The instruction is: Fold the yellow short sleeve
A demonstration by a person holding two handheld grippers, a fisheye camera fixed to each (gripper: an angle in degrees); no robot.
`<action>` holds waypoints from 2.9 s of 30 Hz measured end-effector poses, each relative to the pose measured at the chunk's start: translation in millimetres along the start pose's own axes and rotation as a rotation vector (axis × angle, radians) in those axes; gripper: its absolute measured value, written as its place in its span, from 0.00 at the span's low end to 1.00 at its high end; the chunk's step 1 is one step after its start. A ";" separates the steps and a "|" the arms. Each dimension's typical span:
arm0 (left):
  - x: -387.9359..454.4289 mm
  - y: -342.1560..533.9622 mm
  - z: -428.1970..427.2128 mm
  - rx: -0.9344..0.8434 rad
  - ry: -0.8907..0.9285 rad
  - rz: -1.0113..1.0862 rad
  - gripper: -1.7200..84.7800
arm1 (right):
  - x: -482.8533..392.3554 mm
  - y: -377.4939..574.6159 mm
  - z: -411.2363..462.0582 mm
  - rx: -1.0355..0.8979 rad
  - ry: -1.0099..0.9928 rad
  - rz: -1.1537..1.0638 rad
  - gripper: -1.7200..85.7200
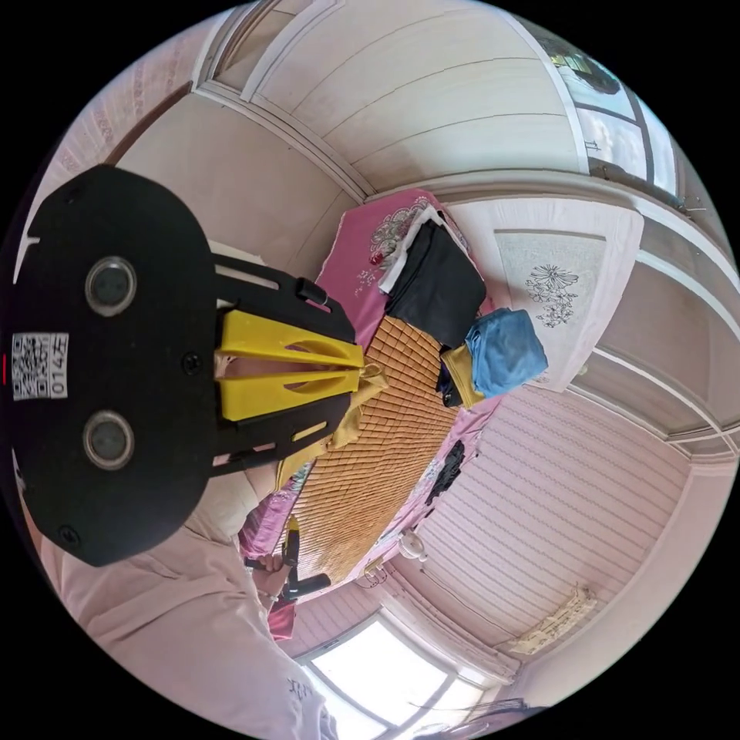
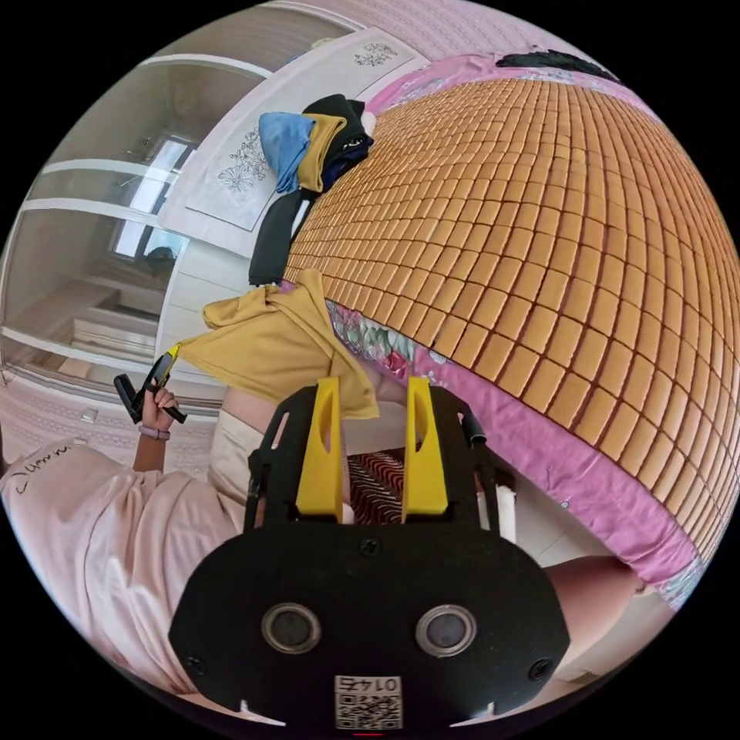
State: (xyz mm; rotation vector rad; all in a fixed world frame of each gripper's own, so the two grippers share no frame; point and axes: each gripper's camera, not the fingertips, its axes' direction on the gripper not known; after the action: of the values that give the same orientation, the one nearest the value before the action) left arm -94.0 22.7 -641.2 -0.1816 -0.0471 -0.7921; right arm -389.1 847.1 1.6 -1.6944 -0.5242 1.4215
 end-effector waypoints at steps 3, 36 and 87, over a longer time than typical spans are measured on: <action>-5.0 -2.9 -14.7 0.040 -0.003 -0.048 0.01 | -2.3 -11.2 16.3 -0.103 -0.057 -0.038 0.18; 319.9 -348.5 -92.1 0.663 0.645 0.599 0.01 | -94.3 -83.0 -205.3 0.239 -0.349 -0.289 0.22; 161.9 -23.3 378.8 -0.313 0.248 0.089 0.01 | -115.0 -103.4 -290.6 0.491 0.341 -0.087 0.06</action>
State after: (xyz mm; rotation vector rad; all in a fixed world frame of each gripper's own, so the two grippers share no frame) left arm 13.0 -39.1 -247.5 -0.3776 0.3187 -0.7249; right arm -125.8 721.0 153.6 -1.4459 -0.0483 1.0571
